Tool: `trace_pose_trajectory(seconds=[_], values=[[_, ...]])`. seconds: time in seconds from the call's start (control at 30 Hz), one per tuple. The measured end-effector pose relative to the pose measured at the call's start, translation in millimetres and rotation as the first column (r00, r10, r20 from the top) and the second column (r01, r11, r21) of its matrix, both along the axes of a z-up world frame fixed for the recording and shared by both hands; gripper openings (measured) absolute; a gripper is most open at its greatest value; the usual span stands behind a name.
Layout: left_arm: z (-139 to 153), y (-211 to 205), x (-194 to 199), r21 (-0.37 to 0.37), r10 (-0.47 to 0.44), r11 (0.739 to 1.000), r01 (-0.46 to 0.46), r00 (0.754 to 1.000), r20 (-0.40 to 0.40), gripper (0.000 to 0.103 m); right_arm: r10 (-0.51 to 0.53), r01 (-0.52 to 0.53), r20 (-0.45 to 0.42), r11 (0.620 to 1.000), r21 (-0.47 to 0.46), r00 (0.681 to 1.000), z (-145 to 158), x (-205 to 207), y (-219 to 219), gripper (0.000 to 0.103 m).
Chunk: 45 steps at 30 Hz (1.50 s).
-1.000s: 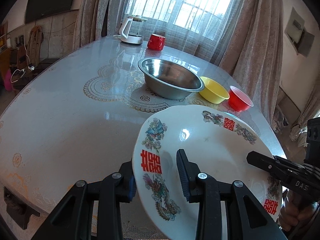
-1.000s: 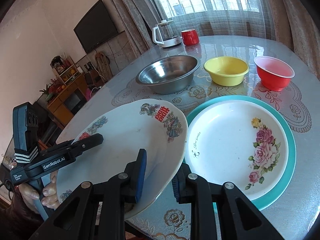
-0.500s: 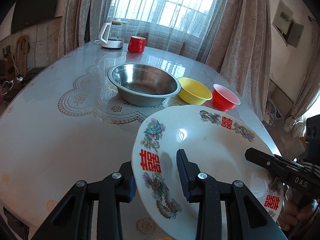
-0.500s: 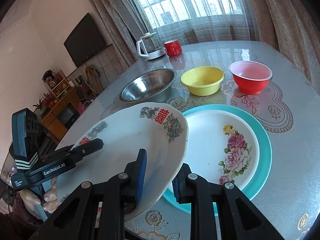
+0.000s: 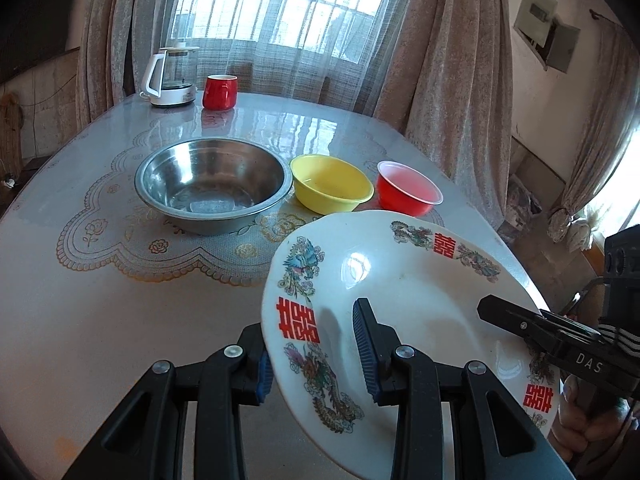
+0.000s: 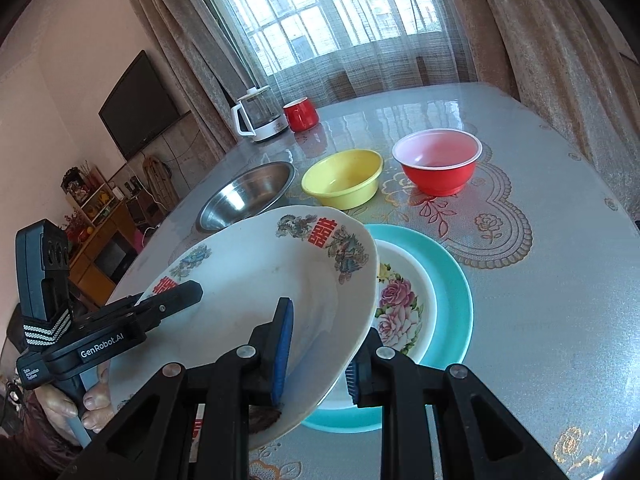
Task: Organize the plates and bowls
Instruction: 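Lift the large plate with the right gripper toward the teal stack, then lower the large red-character plate onto the rose-print plate with the right gripper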
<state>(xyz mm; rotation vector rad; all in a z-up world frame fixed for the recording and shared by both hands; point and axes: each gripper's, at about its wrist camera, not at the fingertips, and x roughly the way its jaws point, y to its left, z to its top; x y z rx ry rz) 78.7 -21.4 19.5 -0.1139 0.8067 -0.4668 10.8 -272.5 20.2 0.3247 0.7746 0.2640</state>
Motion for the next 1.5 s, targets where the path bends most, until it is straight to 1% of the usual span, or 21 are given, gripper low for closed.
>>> trace_pose_trajectory(seconds=[0.13,0.37,0.63,0.77,0.83,0.9,0.97,1.2,1.3,1.43,1.5], values=[[-4,-15,10,-0.010,-0.018,1.000,0.017,0.999,-0.028,0.035,-0.039,0.039,-0.015,0.999,-0.004,0.999,-5,2,-12,0.023],[-19,-40,18,0.024,-0.054,0.998,0.055,0.997,-0.048,0.035,-0.094,0.093,-0.044,0.995,-0.024,0.995,-17,7,-30,0.023],[-32,-48,25,0.049,-0.048,0.997,0.051,0.997,-0.067,0.035,-0.109,0.107,-0.080,0.994,-0.028,0.991,-32,15,-33,0.023],[-40,-51,30,0.065,-0.044,0.997,0.049,0.996,-0.077,0.035,-0.111,0.107,-0.072,0.992,-0.068,0.991,-36,17,-30,0.024],[-44,-54,30,0.082,-0.043,0.995,0.049,0.996,-0.074,0.035,-0.114,0.107,-0.081,0.990,-0.088,0.990,-40,19,-29,0.024],[-48,-53,31,0.084,-0.030,0.996,0.037,0.997,-0.076,0.034,-0.113,0.103,-0.090,0.988,-0.116,0.990,-46,19,-27,0.024],[-48,-53,31,0.094,-0.025,0.995,0.031,0.997,-0.067,0.034,-0.110,0.102,-0.079,0.989,-0.104,0.991,-47,18,-28,0.025],[-49,-55,32,0.098,-0.002,0.995,0.009,0.997,-0.071,0.035,-0.113,0.106,-0.066,0.989,-0.101,0.991,-48,16,-29,0.025],[-48,-56,30,0.111,0.004,0.994,0.003,0.998,-0.065,0.036,-0.114,0.108,-0.079,0.991,-0.084,0.990,-48,16,-30,0.026],[-47,-57,28,0.128,0.011,0.992,-0.004,0.999,-0.051,0.036,-0.115,0.111,-0.109,0.993,-0.035,0.987,-48,15,-34,0.026],[-47,-57,27,0.136,0.012,0.991,-0.006,0.999,-0.046,0.036,-0.118,0.117,-0.111,0.993,-0.017,0.987,-47,13,-37,0.026]])
